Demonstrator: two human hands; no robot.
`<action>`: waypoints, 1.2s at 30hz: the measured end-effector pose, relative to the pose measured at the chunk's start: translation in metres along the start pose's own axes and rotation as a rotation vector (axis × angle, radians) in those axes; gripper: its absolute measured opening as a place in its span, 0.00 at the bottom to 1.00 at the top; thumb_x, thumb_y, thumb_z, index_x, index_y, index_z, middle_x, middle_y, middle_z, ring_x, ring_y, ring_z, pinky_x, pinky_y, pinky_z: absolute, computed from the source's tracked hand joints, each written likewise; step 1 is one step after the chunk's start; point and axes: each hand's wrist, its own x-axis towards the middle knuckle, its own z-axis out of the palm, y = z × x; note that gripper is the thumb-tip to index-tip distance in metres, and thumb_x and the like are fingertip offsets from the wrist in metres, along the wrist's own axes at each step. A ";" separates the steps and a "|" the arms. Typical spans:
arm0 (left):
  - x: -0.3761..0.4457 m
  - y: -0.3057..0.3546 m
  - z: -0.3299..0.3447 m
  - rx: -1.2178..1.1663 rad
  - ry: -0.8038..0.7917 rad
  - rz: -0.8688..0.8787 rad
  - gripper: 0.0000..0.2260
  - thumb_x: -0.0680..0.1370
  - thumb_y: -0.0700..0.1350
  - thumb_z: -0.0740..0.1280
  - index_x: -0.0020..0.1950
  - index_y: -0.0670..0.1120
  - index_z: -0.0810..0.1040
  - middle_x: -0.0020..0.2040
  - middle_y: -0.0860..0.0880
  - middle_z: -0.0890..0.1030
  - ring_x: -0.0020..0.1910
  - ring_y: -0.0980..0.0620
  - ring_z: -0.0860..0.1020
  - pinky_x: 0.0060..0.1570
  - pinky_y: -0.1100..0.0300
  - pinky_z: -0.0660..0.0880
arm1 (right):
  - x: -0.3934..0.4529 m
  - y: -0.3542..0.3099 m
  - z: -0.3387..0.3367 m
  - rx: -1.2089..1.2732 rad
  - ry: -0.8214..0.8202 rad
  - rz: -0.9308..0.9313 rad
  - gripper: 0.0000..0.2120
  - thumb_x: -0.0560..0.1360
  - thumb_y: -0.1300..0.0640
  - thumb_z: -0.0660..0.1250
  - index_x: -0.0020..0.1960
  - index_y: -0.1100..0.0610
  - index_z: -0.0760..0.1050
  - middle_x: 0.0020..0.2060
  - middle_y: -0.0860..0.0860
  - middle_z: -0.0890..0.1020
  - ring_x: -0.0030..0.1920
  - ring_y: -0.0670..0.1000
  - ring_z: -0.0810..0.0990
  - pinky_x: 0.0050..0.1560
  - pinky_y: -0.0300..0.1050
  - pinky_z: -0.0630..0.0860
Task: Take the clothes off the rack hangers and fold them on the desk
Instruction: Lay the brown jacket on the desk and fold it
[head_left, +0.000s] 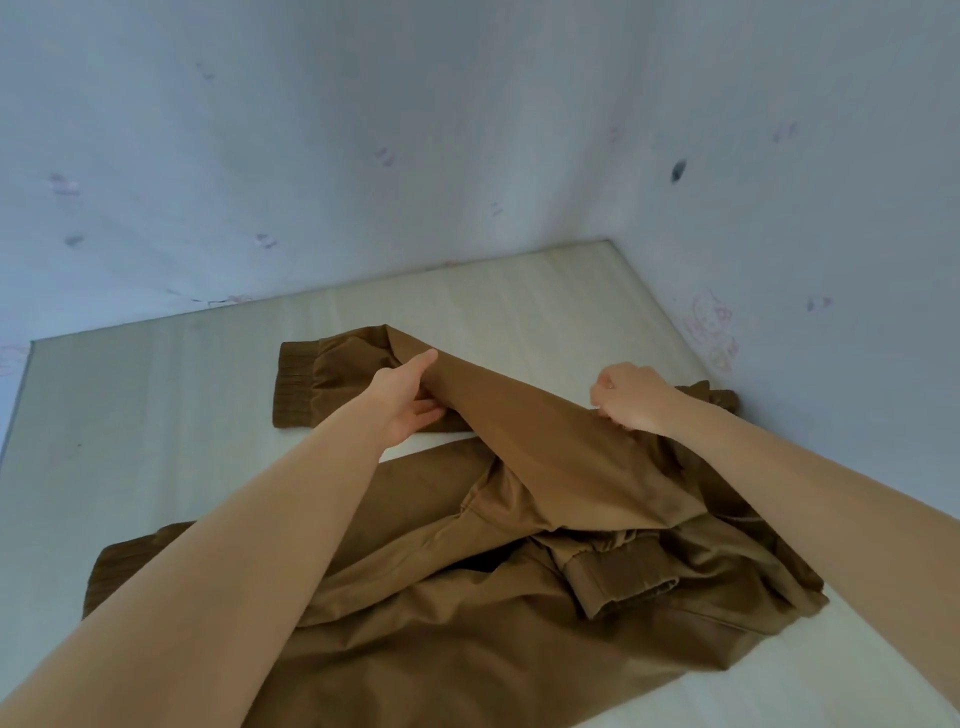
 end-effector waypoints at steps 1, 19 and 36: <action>0.003 0.000 0.003 -0.028 0.008 -0.014 0.32 0.77 0.44 0.70 0.76 0.42 0.58 0.72 0.40 0.67 0.65 0.39 0.73 0.59 0.48 0.76 | 0.004 -0.004 0.002 -0.008 -0.044 0.007 0.19 0.82 0.54 0.53 0.56 0.68 0.76 0.44 0.61 0.80 0.40 0.55 0.77 0.49 0.52 0.77; -0.047 0.010 0.046 -0.169 -0.320 0.133 0.16 0.78 0.40 0.67 0.67 0.44 0.75 0.57 0.46 0.83 0.54 0.46 0.83 0.52 0.51 0.80 | -0.055 0.013 -0.056 1.131 -0.650 0.169 0.18 0.77 0.54 0.65 0.65 0.56 0.74 0.60 0.55 0.81 0.60 0.56 0.80 0.64 0.57 0.72; -0.141 -0.143 0.025 0.165 -0.327 -0.225 0.32 0.70 0.45 0.77 0.71 0.48 0.67 0.62 0.45 0.78 0.59 0.42 0.78 0.52 0.48 0.80 | -0.146 0.113 0.039 0.555 -0.825 0.363 0.32 0.78 0.46 0.63 0.77 0.54 0.56 0.74 0.55 0.64 0.71 0.62 0.66 0.68 0.59 0.66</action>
